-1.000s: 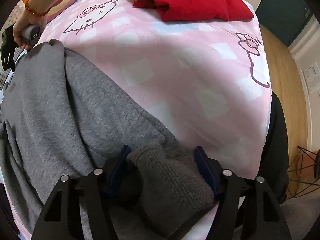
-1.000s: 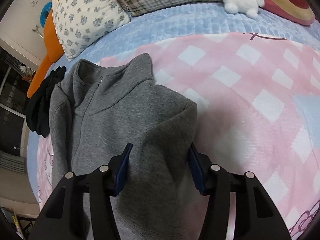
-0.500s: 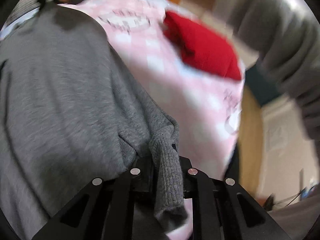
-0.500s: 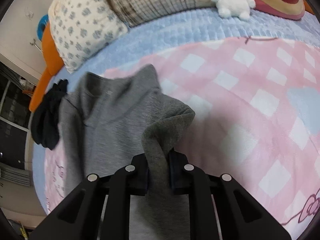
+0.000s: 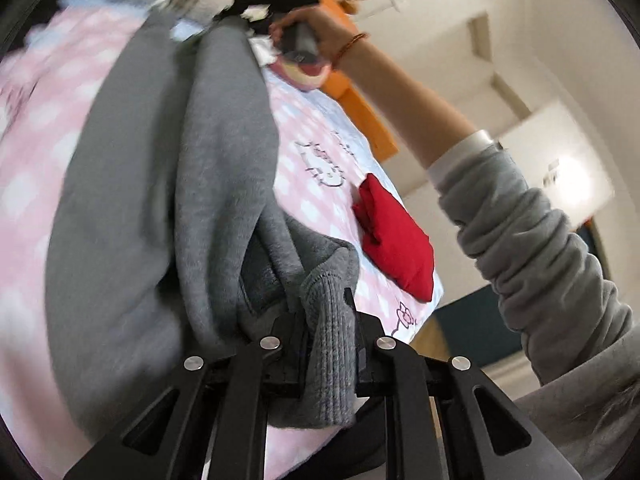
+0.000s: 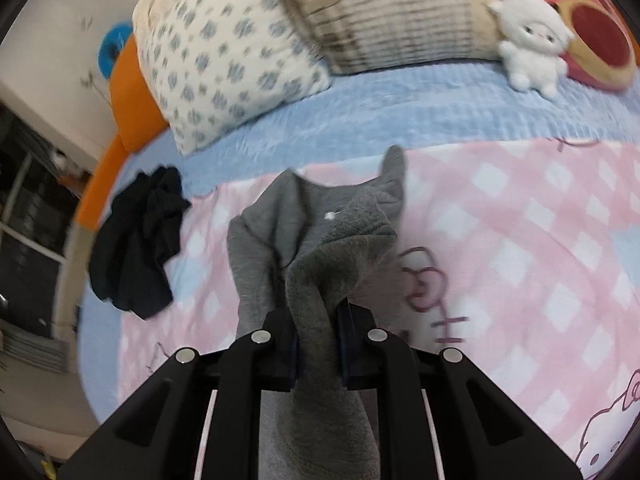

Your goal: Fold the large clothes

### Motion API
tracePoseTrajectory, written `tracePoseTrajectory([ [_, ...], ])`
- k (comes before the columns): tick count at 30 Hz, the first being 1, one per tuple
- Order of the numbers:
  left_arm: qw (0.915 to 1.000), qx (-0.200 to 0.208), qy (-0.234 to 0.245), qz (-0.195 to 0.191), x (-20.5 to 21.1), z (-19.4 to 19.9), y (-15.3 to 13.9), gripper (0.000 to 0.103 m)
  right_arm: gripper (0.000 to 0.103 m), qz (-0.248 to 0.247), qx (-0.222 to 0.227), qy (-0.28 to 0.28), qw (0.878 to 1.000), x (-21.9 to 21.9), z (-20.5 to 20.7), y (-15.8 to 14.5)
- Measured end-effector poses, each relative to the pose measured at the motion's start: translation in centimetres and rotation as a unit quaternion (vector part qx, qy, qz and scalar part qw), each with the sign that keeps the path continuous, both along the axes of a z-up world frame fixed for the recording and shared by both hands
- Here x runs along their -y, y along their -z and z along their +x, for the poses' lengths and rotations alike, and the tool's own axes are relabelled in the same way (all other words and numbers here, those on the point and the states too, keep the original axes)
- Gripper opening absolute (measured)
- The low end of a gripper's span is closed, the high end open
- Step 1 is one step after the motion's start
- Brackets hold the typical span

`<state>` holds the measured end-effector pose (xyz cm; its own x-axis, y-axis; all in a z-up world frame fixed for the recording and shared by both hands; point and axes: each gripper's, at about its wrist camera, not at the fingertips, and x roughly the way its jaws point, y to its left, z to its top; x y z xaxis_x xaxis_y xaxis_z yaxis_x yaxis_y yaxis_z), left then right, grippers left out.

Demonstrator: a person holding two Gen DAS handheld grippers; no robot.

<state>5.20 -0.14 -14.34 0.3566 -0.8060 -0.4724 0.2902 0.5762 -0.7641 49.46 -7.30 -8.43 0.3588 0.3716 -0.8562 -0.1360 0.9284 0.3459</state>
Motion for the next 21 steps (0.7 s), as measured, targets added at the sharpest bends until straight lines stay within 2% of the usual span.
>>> tracePoseTrajectory([
  [1,0.9999,-0.011,-0.003,-0.003,-0.4,-0.2,0.8,0.019,0.018,-0.007,-0.003,-0.015,1.0,-1.8,0.1,0.4],
  [2,0.9996,-0.023,-0.007,-0.014,-0.8,-0.3,1.7,0.019,0.027,-0.013,-0.008,-0.035,0.999,-3.3,0.0,0.7],
  [3,0.9993,-0.029,-0.008,-0.024,-1.2,-0.1,2.2,0.019,0.05,-0.02,-0.014,-0.063,0.998,-5.4,-0.2,1.0],
  [5,0.9984,-0.032,-0.013,-0.045,-2.0,-0.1,2.6,0.02,0.08,-0.028,-0.021,-0.101,0.994,-7.8,-0.9,1.2],
  [7,0.9988,-0.026,-0.007,-0.041,-2.8,0.2,2.2,0.029,0.078,-0.045,0.002,-0.136,0.99,-9.6,-2.8,-0.2],
  [9,0.9998,-0.002,0.004,-0.02,-3.1,0.0,0.5,0.058,0.081,-0.033,0.024,-0.147,0.988,-9.2,-4.9,-2.2],
  [10,1.0,0.005,0.005,-0.004,-3.1,-0.1,-0.3,0.069,0.082,-0.021,0.032,-0.147,0.988,-8.6,-6.0,-3.2],
  [11,0.9999,0.009,0.007,0.013,-3.3,-0.2,-1.3,0.084,0.082,0.002,0.036,-0.151,0.988,-7.6,-7.2,-4.2],
  [12,0.9997,0.017,0.008,0.013,-4.2,-0.4,-2.7,0.085,0.086,0.036,0.042,-0.151,0.987,-5.8,-9.1,-5.5],
  [14,0.9995,0.027,0.013,-0.001,-5.6,-0.5,-4.7,0.087,0.09,0.069,0.055,-0.139,0.986,-2.9,-11.9,-7.1],
  [15,0.9994,0.033,0.008,0.004,-6.6,-0.3,-6.0,0.088,0.092,0.098,0.069,-0.127,0.985,-0.1,-14.2,-7.7],
  [17,0.9978,0.048,-0.004,0.045,-7.6,0.9,-8.2,0.089,0.092,0.127,0.086,-0.094,0.984,4.4,-17.6,-7.8],
  [18,0.9943,0.06,-0.015,0.087,-7.9,2.2,-9.4,0.089,0.092,0.138,0.092,-0.066,0.984,7.0,-19.6,-7.2],
  [19,0.991,0.07,-0.018,0.113,-7.5,3.5,-10.4,0.089,0.092,0.146,0.096,-0.038,0.984,9.0,-21.5,-6.5],
  [21,0.9885,0.075,0.0,0.131,-6.1,8.2,-11.9,0.089,0.085,0.162,0.105,0.002,0.981,12.1,-25.6,-4.8],
])
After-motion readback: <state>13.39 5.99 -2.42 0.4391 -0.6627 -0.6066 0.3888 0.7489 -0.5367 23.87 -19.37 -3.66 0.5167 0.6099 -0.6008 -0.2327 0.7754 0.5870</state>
